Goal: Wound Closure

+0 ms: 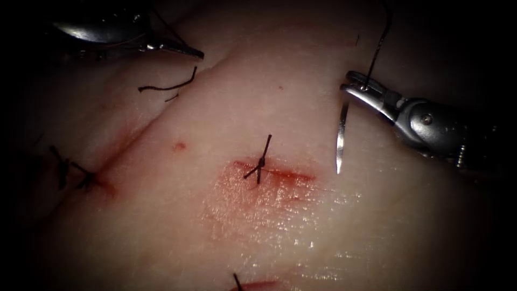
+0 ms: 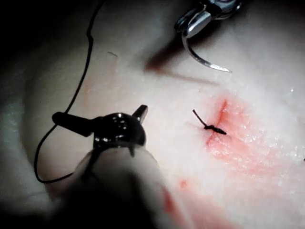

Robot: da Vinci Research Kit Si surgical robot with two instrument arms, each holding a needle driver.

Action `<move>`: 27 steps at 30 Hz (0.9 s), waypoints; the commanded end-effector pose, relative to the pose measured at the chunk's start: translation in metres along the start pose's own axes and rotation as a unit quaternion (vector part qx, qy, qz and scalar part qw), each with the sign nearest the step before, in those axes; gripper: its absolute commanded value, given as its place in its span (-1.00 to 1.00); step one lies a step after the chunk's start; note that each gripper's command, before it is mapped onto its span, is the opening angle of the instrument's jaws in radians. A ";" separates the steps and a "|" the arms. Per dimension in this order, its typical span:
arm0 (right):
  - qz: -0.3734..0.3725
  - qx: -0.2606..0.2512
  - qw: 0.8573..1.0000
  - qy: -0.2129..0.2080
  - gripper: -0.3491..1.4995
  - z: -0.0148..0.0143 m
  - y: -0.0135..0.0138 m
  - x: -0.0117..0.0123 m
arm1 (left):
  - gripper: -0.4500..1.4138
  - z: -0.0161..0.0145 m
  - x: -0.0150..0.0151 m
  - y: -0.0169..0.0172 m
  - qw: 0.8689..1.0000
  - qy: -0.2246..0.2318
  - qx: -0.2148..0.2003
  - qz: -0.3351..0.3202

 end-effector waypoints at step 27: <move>-0.013 -0.013 0.999 0.028 -1.00 0.0012 -0.0011 0.0022 | 0.94 0.0017 -0.0038 0.0070 0.975 0.054 -0.060 -0.206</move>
